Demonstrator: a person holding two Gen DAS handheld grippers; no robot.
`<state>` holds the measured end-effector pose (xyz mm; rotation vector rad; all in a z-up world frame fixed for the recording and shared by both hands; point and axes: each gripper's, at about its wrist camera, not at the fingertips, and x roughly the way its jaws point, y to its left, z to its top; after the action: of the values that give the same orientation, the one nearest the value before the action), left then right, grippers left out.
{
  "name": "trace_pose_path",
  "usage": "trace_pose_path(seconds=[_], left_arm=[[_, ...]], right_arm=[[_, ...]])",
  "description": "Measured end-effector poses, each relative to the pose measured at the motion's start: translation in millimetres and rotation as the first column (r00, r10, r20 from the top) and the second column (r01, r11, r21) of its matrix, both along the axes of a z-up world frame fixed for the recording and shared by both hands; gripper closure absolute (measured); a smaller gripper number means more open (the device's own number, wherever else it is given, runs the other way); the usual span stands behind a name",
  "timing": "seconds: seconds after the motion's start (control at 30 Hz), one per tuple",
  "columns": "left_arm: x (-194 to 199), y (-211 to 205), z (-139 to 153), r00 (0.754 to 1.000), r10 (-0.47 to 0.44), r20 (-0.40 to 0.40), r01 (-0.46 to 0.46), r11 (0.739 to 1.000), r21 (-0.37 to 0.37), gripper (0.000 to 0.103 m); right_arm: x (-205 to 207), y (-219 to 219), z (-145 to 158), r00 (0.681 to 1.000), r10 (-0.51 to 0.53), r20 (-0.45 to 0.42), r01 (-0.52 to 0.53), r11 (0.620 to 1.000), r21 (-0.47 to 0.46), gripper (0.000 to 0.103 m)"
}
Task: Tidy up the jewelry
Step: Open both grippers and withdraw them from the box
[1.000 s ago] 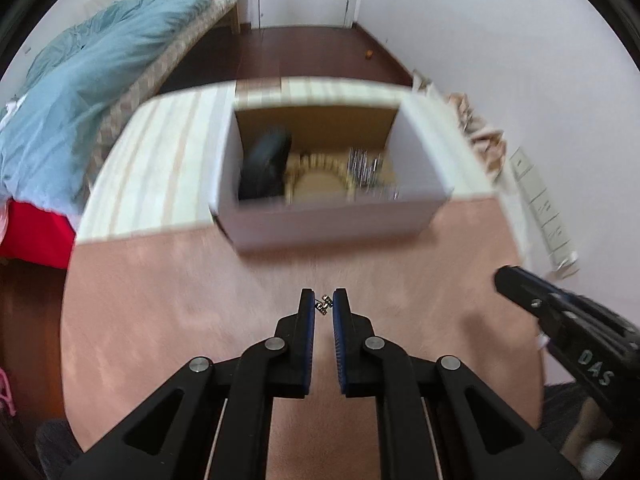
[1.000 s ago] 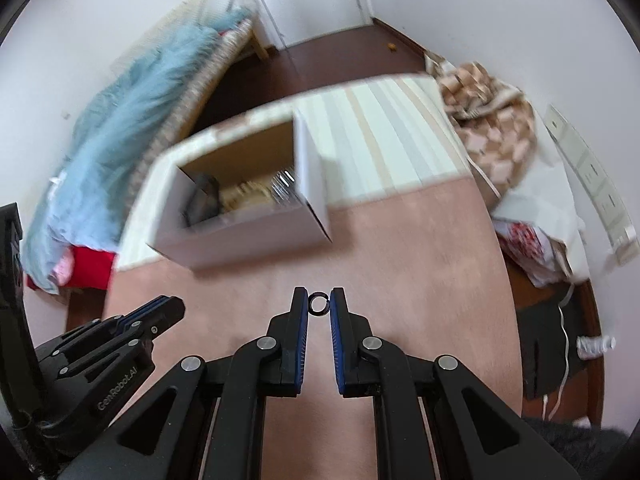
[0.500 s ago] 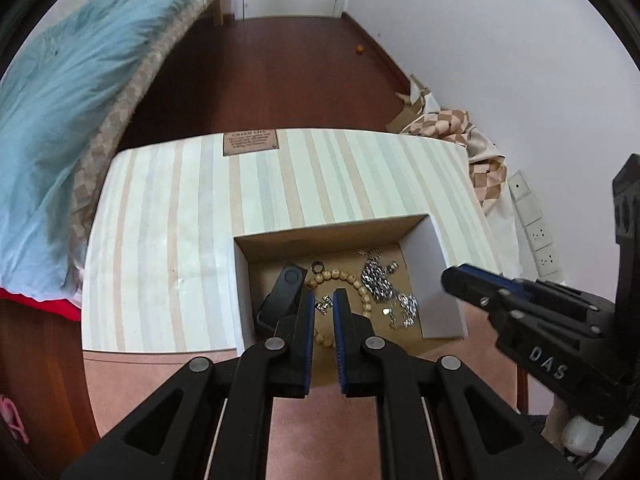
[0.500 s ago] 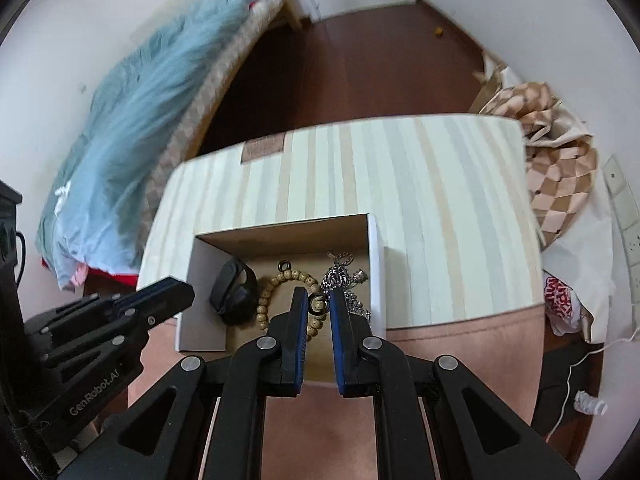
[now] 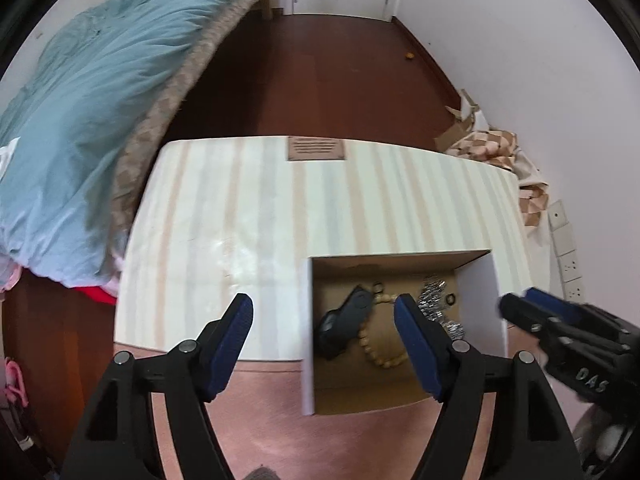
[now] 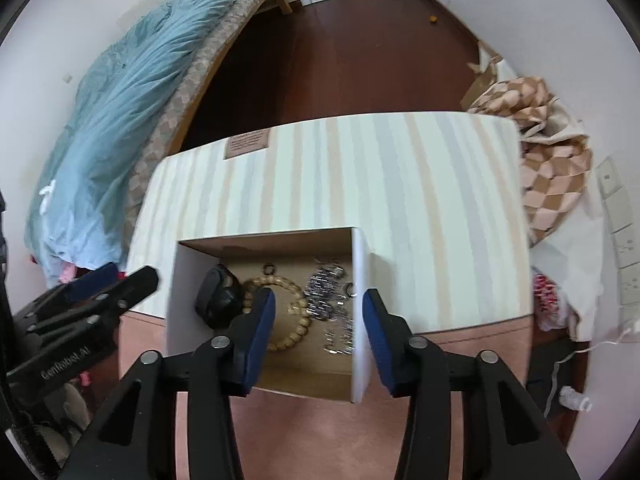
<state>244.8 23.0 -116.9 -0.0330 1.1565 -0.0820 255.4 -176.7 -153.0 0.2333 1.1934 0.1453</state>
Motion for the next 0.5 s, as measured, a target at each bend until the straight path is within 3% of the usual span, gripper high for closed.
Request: trace_pose_path(seconds=[0.1, 0.23, 0.5], left_arm=[[-12.3, 8.3, -0.3, 0.999, 0.03, 0.019, -0.031, 0.998, 0.048, 0.007], [-33.7, 12.4, -4.6, 0.998, 0.052, 0.036, -0.055, 0.994, 0.097, 0.0], [-56.8, 6.6, -9.6, 0.998, 0.05, 0.024, -0.053, 0.992, 0.119, 0.0]], right_arm=[[-11.9, 1.7, 4.7, 1.0, -0.009, 0.018, 0.01, 0.996, -0.084, 0.025], [-30.3, 8.4, 2.9, 1.0, -0.02, 0.018, 0.023, 0.981, -0.191, 0.004], [-58.5, 19.2, 7.9, 0.998, -0.044, 0.045, 0.056, 0.947, -0.316, 0.002]])
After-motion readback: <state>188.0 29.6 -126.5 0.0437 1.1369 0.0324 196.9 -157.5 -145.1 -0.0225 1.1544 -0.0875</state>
